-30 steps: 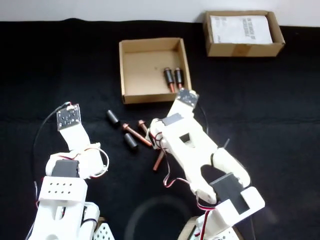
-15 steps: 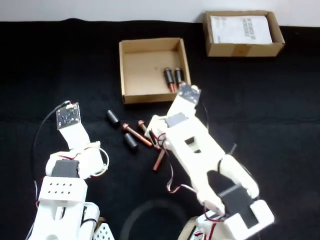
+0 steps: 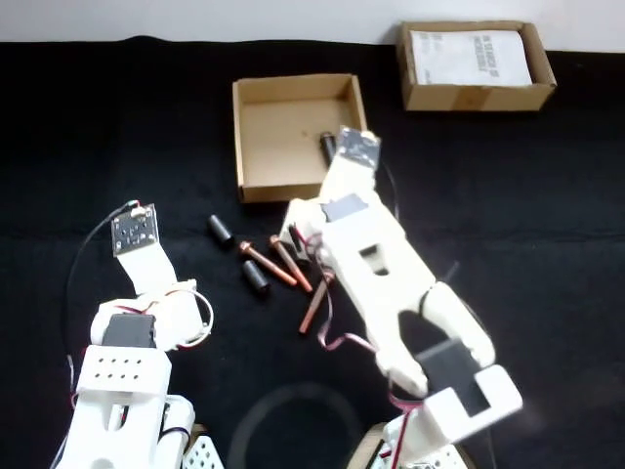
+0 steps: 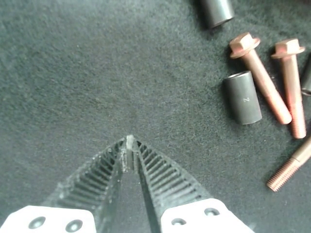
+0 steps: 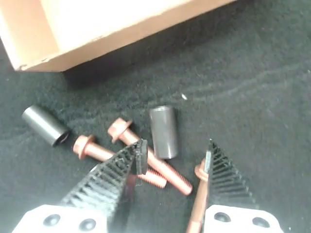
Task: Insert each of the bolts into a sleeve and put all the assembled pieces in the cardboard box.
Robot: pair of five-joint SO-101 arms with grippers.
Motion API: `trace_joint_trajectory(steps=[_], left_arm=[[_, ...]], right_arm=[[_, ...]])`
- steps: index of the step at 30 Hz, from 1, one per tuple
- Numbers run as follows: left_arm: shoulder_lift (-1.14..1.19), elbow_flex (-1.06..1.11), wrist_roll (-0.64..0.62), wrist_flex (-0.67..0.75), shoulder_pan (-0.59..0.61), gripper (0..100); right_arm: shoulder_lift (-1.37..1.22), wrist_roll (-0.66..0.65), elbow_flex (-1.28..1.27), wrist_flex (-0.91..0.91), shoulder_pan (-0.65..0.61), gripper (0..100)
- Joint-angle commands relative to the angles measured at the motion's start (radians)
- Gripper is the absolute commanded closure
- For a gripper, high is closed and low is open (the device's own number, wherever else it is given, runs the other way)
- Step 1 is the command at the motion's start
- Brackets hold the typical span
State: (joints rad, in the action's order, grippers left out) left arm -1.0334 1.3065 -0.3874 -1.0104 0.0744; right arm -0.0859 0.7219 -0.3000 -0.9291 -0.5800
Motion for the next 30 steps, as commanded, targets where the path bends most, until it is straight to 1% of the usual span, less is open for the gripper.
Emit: trace_joint_trajectory(steps=[1,4,11,15,22,27,28,30], left_arm=[[-0.013,-0.002,0.0,0.009,0.005,99],[-0.013,-0.002,-0.002,0.009,0.005,99],[-0.013,-0.001,-0.002,0.011,0.005,99],[-0.013,-0.001,-0.002,0.011,0.005,99],[-0.013,-0.001,-0.002,0.011,0.005,99],[-0.013,-0.001,-0.002,0.011,0.005,99],[-0.013,-0.001,-0.002,0.011,0.005,99],[-0.013,-0.001,-0.002,0.011,0.005,99]], right_arm=[[-0.076,-0.031,0.124,-0.076,0.005,81.4],[-0.14,-0.077,0.174,-0.117,-0.002,81.4],[-0.243,-0.15,0.26,-0.122,-0.005,81.4],[-0.28,-0.153,0.275,-0.122,-0.031,81.4],[-0.366,-0.157,0.277,-0.124,-0.045,81.7],[-0.381,-0.158,0.278,-0.124,-0.039,81.8],[-0.383,-0.158,0.277,-0.124,-0.039,82.1],[-0.383,-0.158,0.274,-0.124,-0.039,86.3]])
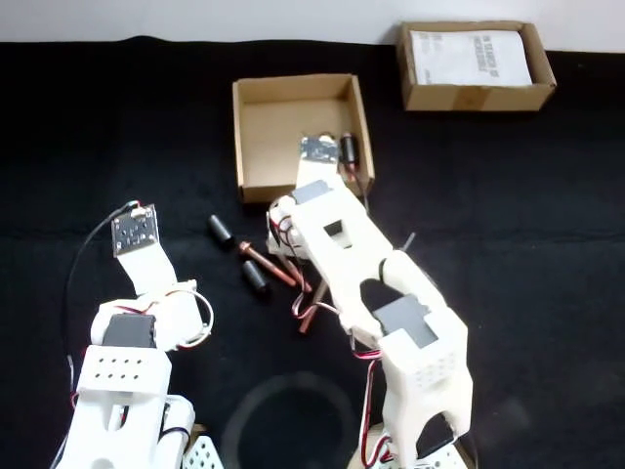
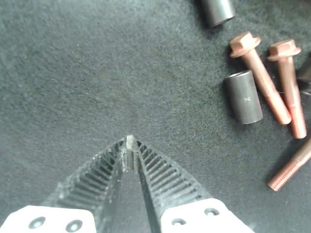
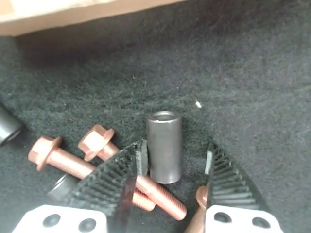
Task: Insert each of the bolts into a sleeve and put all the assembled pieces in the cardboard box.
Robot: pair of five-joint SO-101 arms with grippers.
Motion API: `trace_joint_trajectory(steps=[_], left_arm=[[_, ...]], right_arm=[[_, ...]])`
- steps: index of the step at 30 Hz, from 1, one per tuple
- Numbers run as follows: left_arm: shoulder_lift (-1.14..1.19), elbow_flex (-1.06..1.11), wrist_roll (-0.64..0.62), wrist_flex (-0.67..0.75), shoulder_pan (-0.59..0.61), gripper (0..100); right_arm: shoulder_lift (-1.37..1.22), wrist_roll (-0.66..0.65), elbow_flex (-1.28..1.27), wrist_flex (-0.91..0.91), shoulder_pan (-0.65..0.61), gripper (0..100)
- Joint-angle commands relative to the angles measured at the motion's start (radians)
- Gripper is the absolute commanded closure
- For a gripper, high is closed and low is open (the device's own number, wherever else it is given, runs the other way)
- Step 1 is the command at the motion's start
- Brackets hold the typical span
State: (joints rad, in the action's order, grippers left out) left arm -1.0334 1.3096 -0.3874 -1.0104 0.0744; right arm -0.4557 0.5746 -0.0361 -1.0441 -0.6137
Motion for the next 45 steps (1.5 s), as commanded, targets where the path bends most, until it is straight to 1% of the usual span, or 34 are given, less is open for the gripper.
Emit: trace_joint_trajectory(steps=[1,2,3,9,12,15,18,21,23,26,31,34,38,40,42,45], left_arm=[[-0.013,-0.004,-0.002,0.011,0.005,99],[-0.013,-0.004,-0.002,0.011,0.005,99],[-0.013,-0.005,-0.002,0.011,0.005,99],[-0.013,-0.007,-0.002,0.011,0.005,99],[-0.013,-0.008,-0.002,0.011,0.005,99],[-0.013,-0.01,-0.002,0.011,0.002,99],[-0.013,-0.013,-0.002,0.011,0.001,99],[-0.007,-0.064,-0.002,0.005,-0.007,99],[-0.007,-0.108,0.0,0.005,-0.041,99],[-0.005,-0.162,0.0,0.005,-0.124,99],[0.016,-0.199,0.0,0.003,-0.254,99],[0.13,-0.255,0.0,0.005,-0.309,99],[0.394,-0.444,0.0,-0.008,-0.321,99],[0.535,-0.568,0.002,-0.049,-0.341,99],[0.667,-0.694,0.026,-0.12,-0.4,98],[0.846,-0.848,0.092,-0.193,-0.51,90]], right_arm=[[-0.013,-0.011,0.01,-0.01,-0.005,90.2],[-0.013,-0.011,0.013,-0.01,-0.005,93.8],[-0.013,-0.011,0.013,-0.01,-0.005,94.7],[-0.008,-0.009,0.015,-0.051,-0.001,95.8],[-0.005,-0.015,0.022,-0.056,0.013,99.5],[-0.008,-0.06,0.067,-0.062,0.039,99.1],[-0.007,-0.064,0.142,-0.097,0.081,99.1],[-0.007,-0.066,0.226,-0.136,0.127,99.1],[-0.007,-0.064,0.286,-0.182,0.148,99.1],[-0.007,-0.066,0.371,-0.263,0.156,99.1],[-0.007,-0.066,0.539,-0.46,0.186,99.1],[-0.005,-0.066,0.676,-0.568,0.237,99.1],[-0.005,-0.068,0.905,-0.711,0.323,99.1],[-0.005,-0.068,0.993,-0.719,0.378,99.1],[-0.005,-0.068,1.067,-0.717,0.44,99.1],[-0.004,-0.124,1.144,-0.719,0.503,99.1]])
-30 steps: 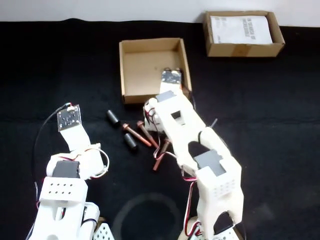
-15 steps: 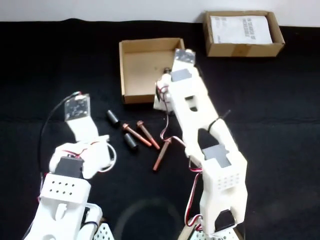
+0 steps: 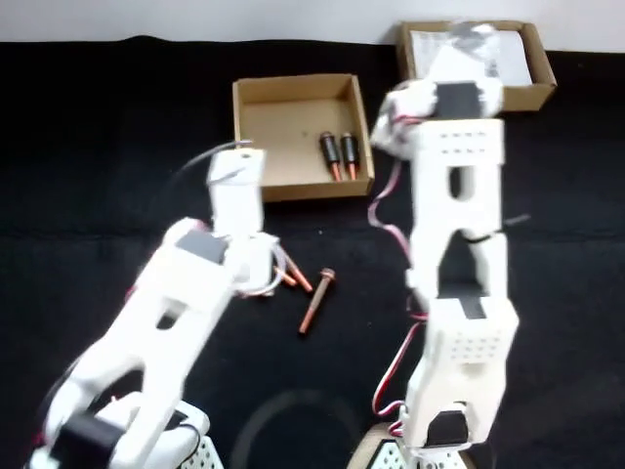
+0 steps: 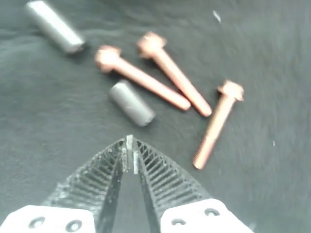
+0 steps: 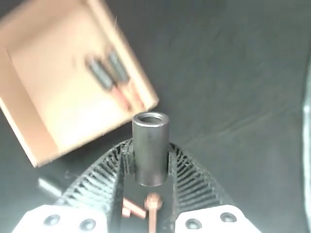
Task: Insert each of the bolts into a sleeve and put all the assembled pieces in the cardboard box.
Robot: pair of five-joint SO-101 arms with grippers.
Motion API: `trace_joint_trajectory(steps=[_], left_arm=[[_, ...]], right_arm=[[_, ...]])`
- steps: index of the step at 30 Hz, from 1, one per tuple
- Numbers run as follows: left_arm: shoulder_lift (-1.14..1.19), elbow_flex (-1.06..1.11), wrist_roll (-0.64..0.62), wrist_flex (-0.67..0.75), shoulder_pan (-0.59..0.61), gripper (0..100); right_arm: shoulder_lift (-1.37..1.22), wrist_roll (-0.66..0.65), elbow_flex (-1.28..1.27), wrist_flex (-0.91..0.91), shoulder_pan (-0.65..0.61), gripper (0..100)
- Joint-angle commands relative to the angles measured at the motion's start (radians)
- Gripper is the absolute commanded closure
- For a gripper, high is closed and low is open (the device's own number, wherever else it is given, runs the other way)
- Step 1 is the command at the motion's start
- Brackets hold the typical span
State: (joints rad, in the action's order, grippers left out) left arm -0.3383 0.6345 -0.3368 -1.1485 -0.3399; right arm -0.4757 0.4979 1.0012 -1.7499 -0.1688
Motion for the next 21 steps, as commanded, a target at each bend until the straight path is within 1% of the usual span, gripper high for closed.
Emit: trace_joint_trajectory(steps=[1,3,6,8,11,15,21], left_arm=[[0.197,-0.211,0.055,-0.068,-0.119,87],[0.277,-0.272,0.074,-0.077,-0.156,83],[0.361,-0.346,0.078,-0.078,-0.171,84],[0.406,-0.372,0.117,-0.078,-0.171,85],[0.464,-0.409,0.137,-0.078,-0.163,85],[0.526,-0.44,0.137,-0.074,-0.165,85],[0.596,-0.478,0.133,-0.071,-0.177,85]], right_arm=[[0.021,-0.058,0.119,-0.013,0.077,99.1],[0.048,-0.064,0.122,-0.013,0.122,99.1],[0.084,-0.066,0.12,-0.013,0.196,99.1],[0.102,-0.084,0.091,-0.013,0.228,99.1],[0.151,-0.14,-0.01,-0.013,0.254,99.1],[0.232,-0.167,-0.147,-0.012,0.289,99.1],[0.305,-0.189,-0.274,-0.01,0.291,99.1]])
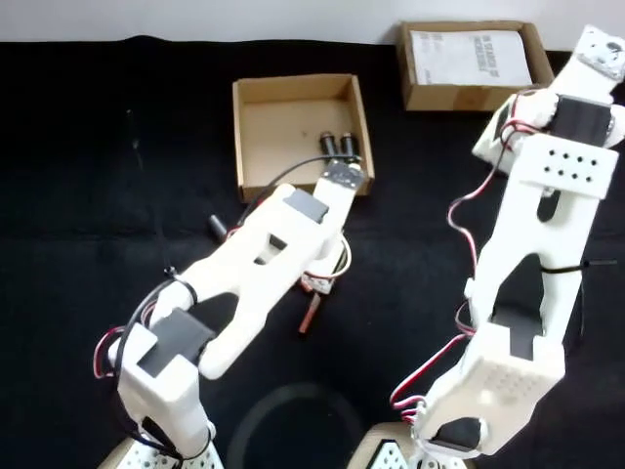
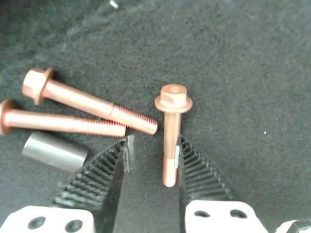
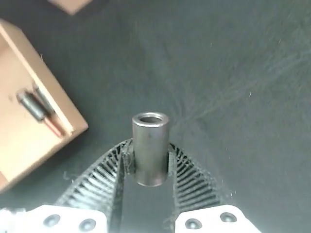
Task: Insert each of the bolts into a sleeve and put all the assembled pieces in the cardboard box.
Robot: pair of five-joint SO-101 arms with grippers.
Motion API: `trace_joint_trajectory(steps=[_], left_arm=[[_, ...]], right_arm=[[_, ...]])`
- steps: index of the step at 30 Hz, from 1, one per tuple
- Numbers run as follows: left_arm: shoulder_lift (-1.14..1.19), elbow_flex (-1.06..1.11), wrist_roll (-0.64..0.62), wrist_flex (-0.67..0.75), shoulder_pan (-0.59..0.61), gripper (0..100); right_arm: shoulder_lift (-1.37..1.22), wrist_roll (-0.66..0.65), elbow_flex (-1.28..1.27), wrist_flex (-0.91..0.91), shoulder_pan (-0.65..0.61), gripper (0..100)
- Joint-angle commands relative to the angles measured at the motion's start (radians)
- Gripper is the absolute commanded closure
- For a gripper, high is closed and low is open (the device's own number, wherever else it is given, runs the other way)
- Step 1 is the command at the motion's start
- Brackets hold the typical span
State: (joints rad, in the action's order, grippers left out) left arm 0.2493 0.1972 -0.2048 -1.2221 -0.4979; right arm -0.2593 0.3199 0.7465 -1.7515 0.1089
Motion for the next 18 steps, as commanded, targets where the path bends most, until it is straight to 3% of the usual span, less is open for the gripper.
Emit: trace_joint_trajectory(steps=[1,18], left_arm=[[0.024,-0.044,0.002,0.003,-0.021,85],[0.131,-0.047,-0.02,0.078,-0.093,85]], right_arm=[[0.094,-0.011,-0.021,-0.008,0.013,99.1],[0.11,-0.011,-0.027,-0.008,0.005,99.1]])
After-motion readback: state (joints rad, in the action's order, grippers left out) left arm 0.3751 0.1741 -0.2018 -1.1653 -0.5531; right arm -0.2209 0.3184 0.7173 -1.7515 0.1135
